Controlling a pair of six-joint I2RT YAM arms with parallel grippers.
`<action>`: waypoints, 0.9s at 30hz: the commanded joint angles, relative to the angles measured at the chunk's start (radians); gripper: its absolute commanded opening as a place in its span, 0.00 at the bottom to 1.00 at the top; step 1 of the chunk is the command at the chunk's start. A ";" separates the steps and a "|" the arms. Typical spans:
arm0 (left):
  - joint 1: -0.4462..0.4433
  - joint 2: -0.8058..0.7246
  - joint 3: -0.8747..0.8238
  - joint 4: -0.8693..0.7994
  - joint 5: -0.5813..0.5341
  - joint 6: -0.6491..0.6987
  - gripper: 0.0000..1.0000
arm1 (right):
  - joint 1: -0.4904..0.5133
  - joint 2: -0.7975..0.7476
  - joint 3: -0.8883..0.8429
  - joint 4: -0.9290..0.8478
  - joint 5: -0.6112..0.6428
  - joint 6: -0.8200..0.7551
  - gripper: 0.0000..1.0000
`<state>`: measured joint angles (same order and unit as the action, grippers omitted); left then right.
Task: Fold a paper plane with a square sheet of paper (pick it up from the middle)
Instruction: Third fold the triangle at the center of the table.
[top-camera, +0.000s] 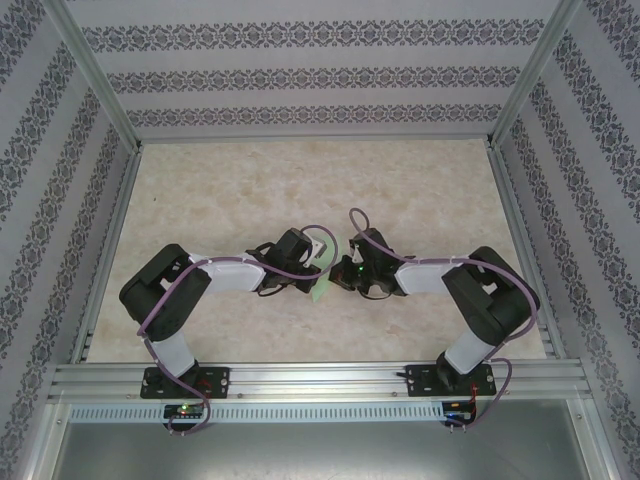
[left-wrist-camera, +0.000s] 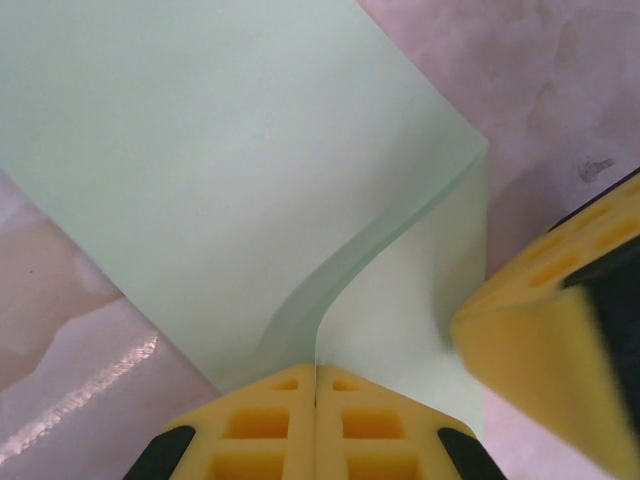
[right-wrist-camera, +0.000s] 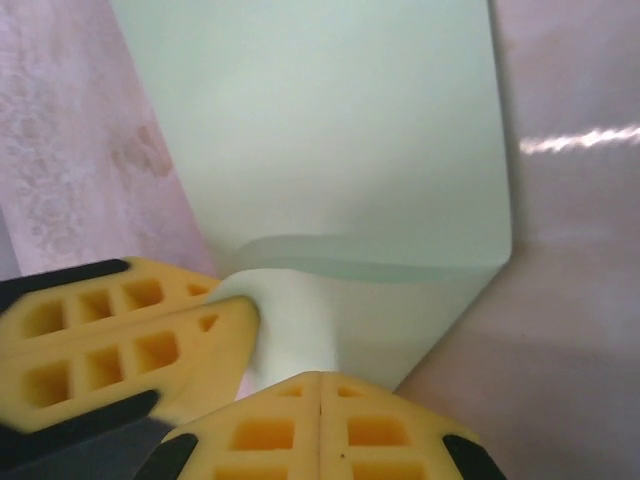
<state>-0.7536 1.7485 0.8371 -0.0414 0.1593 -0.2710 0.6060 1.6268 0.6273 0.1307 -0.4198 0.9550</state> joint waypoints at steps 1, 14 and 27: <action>0.003 0.042 -0.021 -0.090 0.008 0.003 0.00 | -0.041 -0.040 0.049 -0.036 0.006 -0.057 0.02; 0.003 0.042 -0.017 -0.098 0.007 0.003 0.00 | -0.081 0.104 0.055 -0.021 0.007 -0.082 0.02; 0.003 0.039 -0.019 -0.104 0.006 0.007 0.00 | -0.110 -0.010 0.064 -0.083 -0.006 -0.115 0.03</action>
<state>-0.7536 1.7485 0.8387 -0.0444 0.1593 -0.2710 0.5209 1.6150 0.6788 0.0631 -0.4320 0.8749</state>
